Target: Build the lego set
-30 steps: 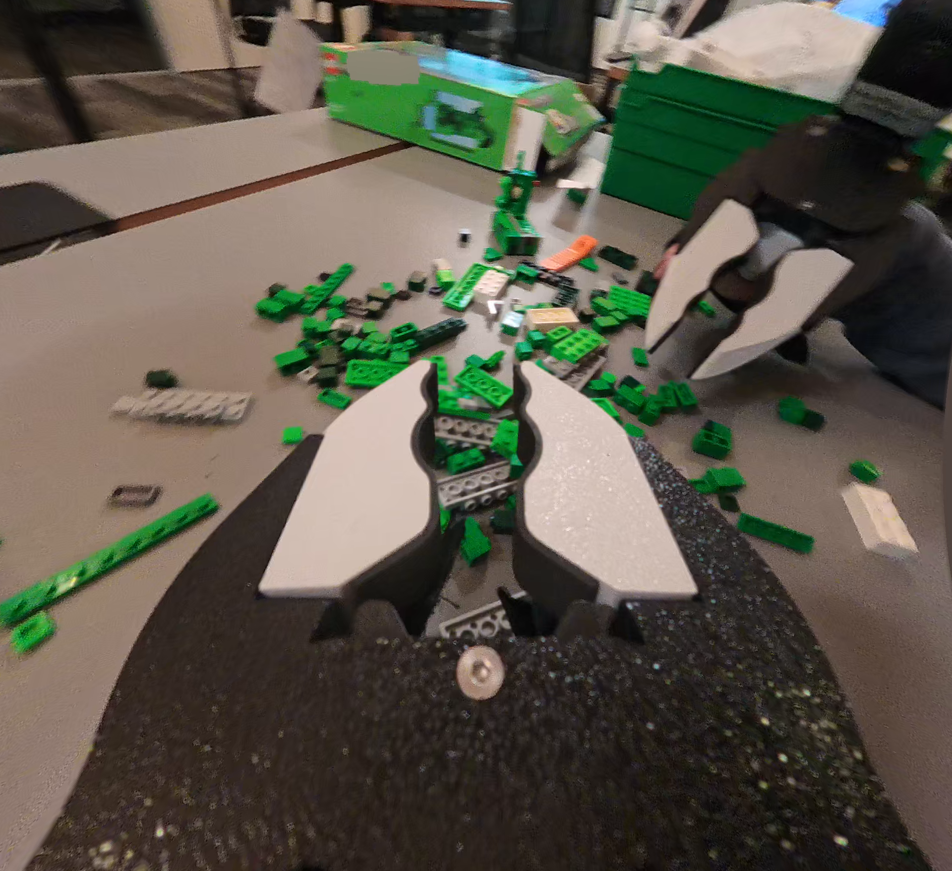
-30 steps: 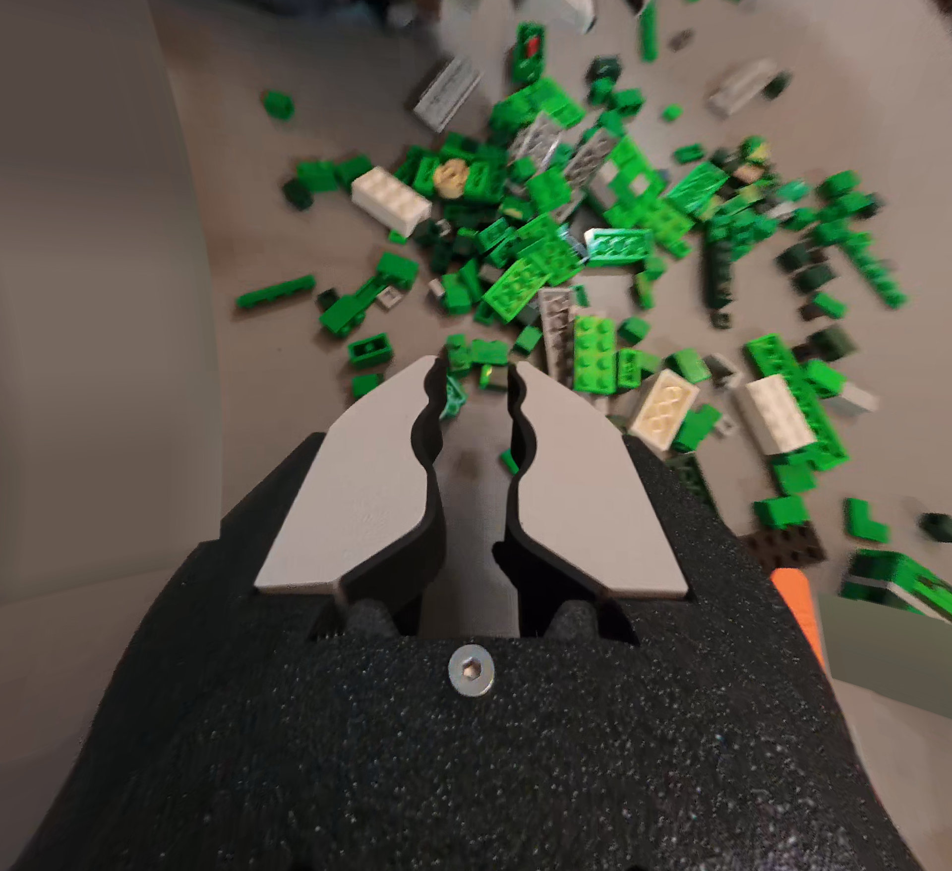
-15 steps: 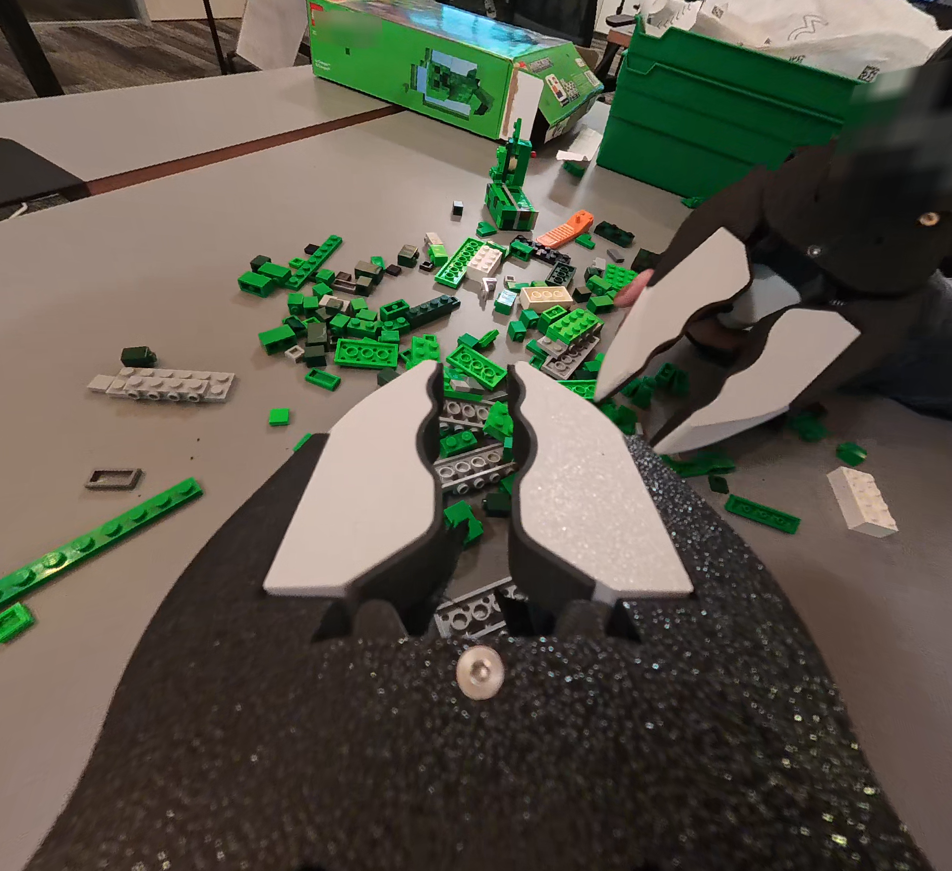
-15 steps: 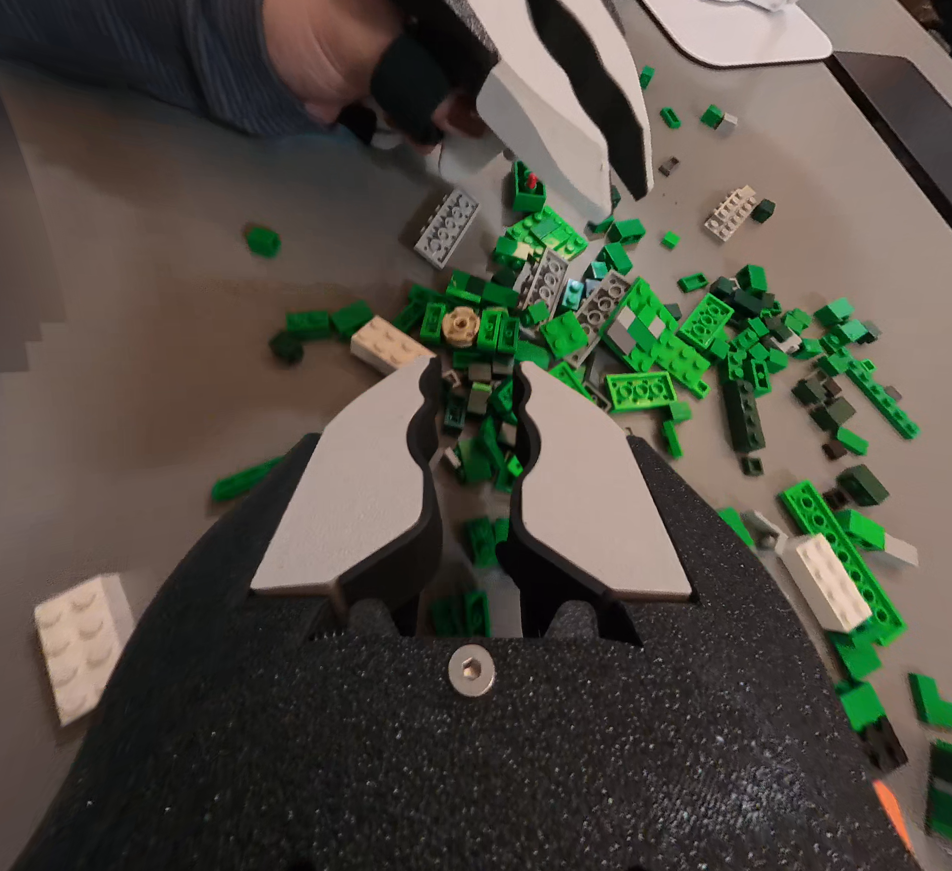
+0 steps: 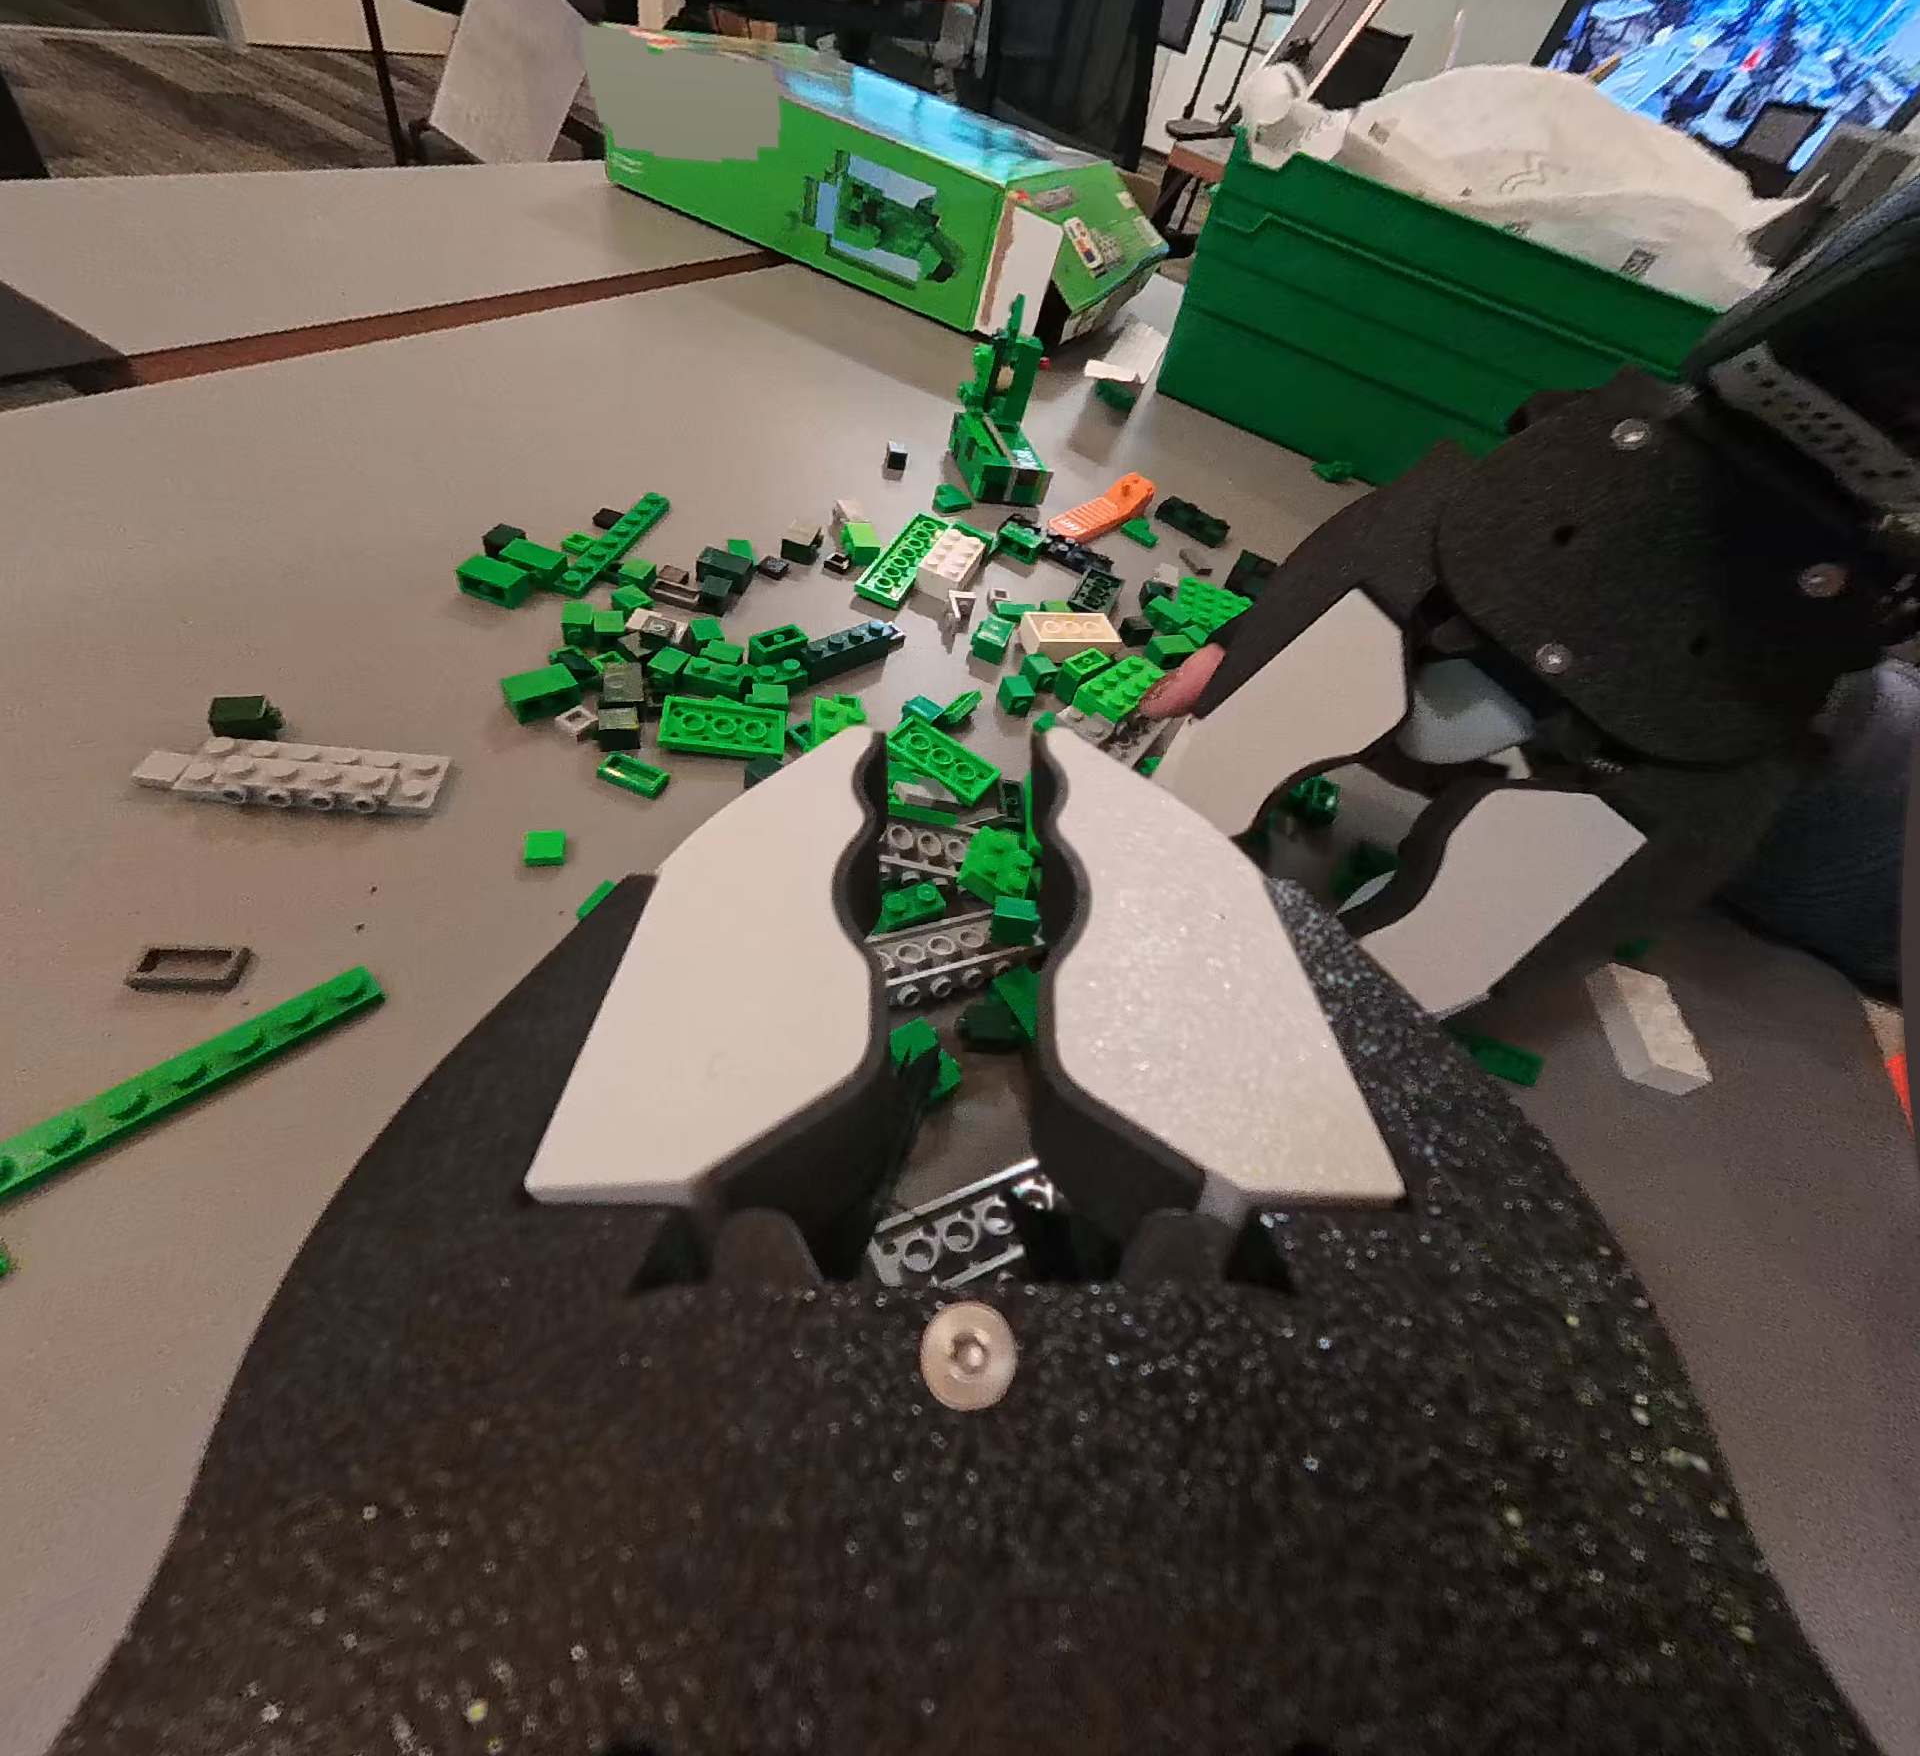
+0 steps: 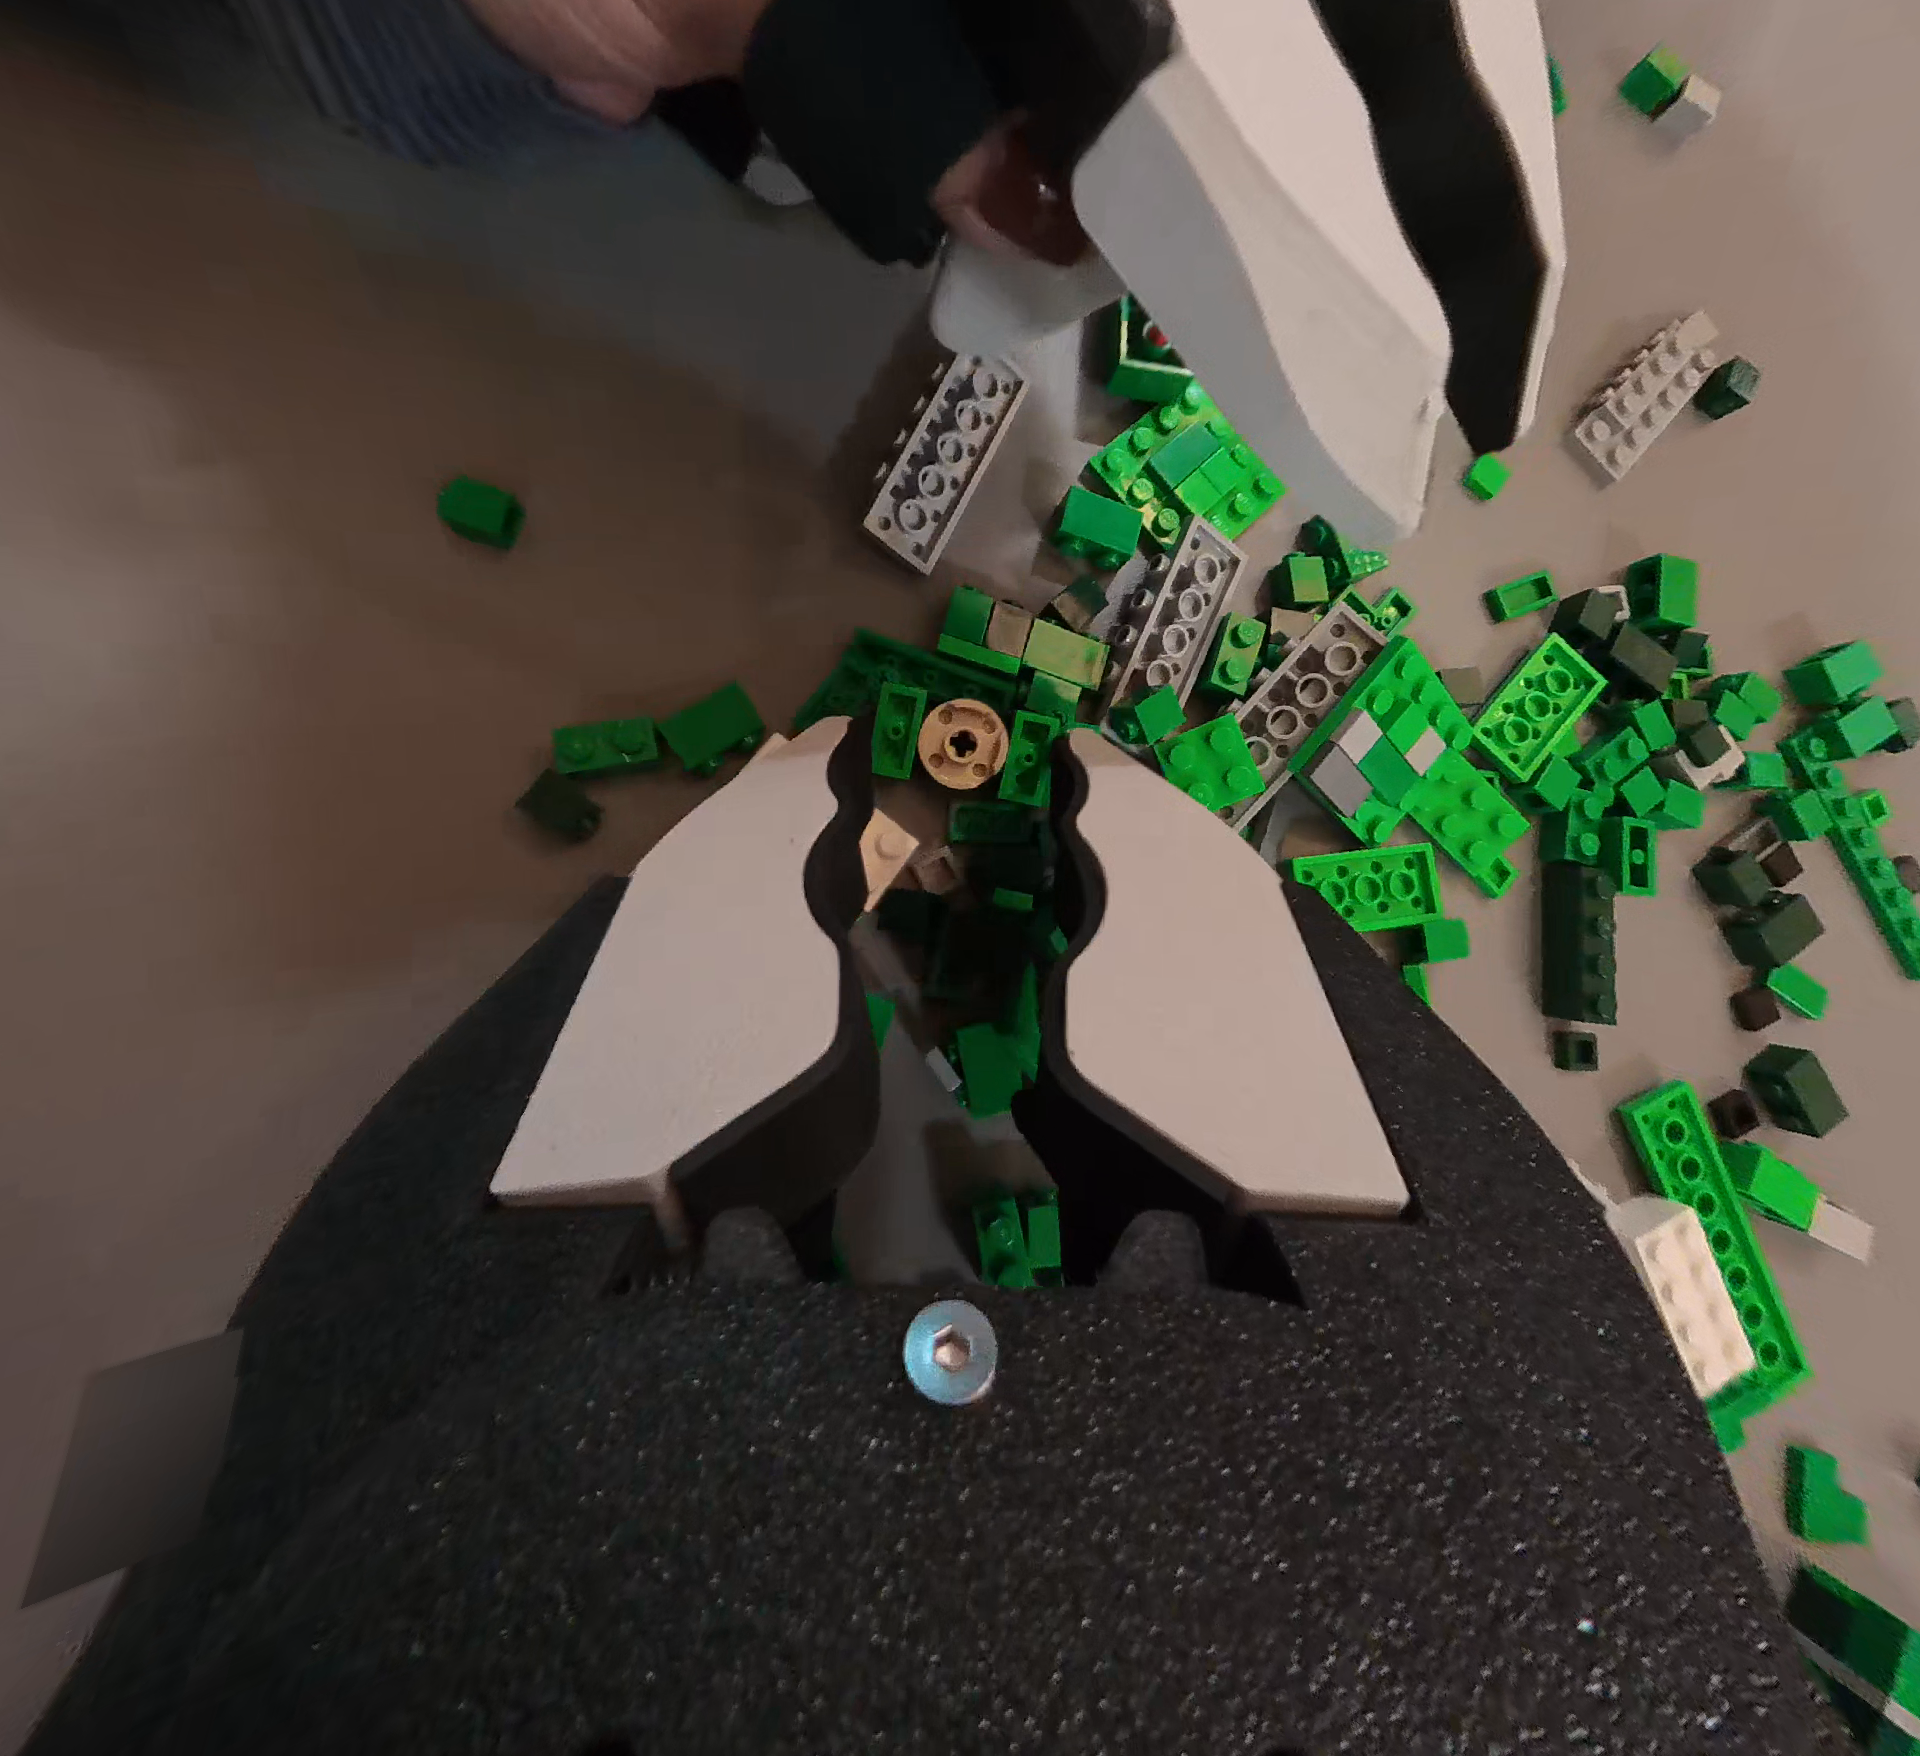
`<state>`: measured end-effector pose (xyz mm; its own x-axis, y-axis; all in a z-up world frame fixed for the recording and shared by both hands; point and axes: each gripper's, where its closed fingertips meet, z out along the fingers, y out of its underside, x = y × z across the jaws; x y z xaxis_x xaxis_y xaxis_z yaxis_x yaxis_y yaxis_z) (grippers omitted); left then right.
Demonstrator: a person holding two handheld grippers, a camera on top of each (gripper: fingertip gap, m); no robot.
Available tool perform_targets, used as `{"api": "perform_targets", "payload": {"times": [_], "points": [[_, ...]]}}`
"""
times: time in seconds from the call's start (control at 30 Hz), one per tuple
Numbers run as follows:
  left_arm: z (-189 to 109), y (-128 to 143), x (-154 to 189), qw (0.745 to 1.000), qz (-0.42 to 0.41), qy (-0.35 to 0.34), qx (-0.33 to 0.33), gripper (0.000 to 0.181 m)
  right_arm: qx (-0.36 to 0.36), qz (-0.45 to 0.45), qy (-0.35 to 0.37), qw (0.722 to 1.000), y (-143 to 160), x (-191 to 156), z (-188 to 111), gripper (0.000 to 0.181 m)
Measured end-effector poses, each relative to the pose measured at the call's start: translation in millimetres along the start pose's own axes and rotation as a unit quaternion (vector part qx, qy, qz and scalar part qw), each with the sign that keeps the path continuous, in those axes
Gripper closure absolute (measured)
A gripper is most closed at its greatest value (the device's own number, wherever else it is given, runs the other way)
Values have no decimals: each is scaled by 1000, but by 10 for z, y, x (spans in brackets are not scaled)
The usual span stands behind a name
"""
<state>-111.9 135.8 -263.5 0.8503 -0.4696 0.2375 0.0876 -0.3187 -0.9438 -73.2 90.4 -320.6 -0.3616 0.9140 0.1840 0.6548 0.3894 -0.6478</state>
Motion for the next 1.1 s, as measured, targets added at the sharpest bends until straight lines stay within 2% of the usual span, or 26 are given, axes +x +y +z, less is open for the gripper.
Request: {"api": "perform_targets", "payload": {"times": [0.13, 0.27, 0.43, 0.5, 0.57, 0.6, 0.67, 0.8, 0.97, 1.03, 1.1], "points": [[-22, -27, 56, 999, -20, 43, 10, 151, 71, 15, 28, 997, -69, 126, -121, 149], [-4, 7, 263, 987, -76, 139, -9, 133, 166, -16, 103, 981, -219, 314, -403, 149], [19, 45, 510, 974, -88, 207, -30, 129, 209, -63, 168, 961, -338, 381, -580, 149], [23, 52, 583, 972, -81, 219, -34, 135, 210, -90, 183, 956, -372, 356, -592, 149], [-1, 52, 649, 968, -74, 238, -35, 152, 198, -116, 204, 952, -362, 363, -593, 149], [1, 60, 646, 968, -72, 236, -37, 154, 194, -124, 207, 951, -352, 359, -589, 149], [3, 87, 617, 971, -62, 227, -44, 161, 192, -130, 197, 953, -323, 338, -578, 149], [17, 161, 660, 971, -25, 229, -61, 163, 211, -111, 145, 960, -268, 279, -591, 152], [41, 302, 549, 976, 99, 160, -109, 167, 223, -93, 116, 963, -169, 300, -663, 152], [33, 367, 548, 967, 162, 148, -127, 176, 221, -65, 81, 970, -126, 274, -642, 143], [15, 441, 636, 949, 229, 165, -139, 176, 227, -30, 17, 973, -108, 172, -609, 138]]}}
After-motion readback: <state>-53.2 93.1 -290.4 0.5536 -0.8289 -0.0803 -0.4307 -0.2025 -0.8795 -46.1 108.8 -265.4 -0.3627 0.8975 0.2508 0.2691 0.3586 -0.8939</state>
